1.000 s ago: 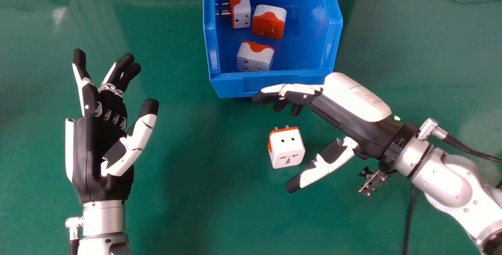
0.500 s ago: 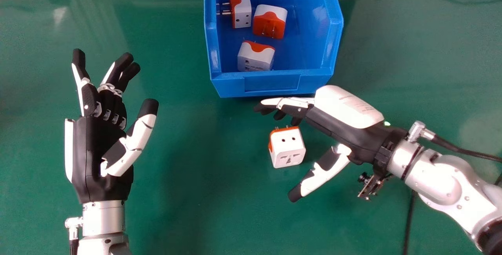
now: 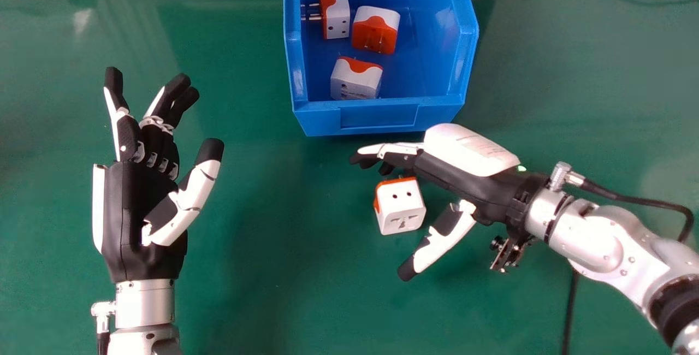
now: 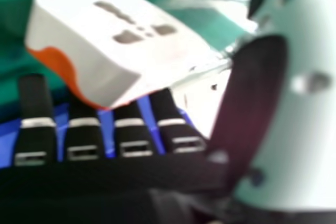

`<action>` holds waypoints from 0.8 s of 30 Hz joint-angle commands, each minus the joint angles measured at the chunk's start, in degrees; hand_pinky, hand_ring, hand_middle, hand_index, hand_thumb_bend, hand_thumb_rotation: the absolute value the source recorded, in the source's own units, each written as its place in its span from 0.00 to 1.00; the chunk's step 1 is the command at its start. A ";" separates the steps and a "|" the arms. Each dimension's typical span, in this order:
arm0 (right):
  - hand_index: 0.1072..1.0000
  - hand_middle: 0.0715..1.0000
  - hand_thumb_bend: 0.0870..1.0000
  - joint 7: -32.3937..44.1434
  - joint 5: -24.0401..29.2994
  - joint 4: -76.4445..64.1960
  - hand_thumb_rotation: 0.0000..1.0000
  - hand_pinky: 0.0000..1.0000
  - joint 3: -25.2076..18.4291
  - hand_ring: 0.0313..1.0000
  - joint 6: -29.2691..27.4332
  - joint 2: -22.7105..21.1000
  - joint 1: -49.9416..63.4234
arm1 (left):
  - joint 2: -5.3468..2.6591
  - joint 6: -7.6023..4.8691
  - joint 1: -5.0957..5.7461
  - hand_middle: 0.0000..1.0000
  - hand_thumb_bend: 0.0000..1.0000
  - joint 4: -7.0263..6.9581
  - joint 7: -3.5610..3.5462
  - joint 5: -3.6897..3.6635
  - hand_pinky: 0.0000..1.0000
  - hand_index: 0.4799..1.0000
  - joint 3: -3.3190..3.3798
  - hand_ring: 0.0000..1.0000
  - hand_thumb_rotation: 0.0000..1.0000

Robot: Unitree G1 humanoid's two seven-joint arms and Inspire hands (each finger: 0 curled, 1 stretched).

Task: Pick all objects and put in blue box

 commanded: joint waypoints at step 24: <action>0.84 0.81 1.00 -5.30 -4.34 2.40 0.29 0.70 5.49 0.77 3.32 1.10 -4.21 | 0.78 -0.69 -0.32 0.86 0.49 -0.93 -0.78 -0.42 1.00 0.02 -0.15 0.86 0.10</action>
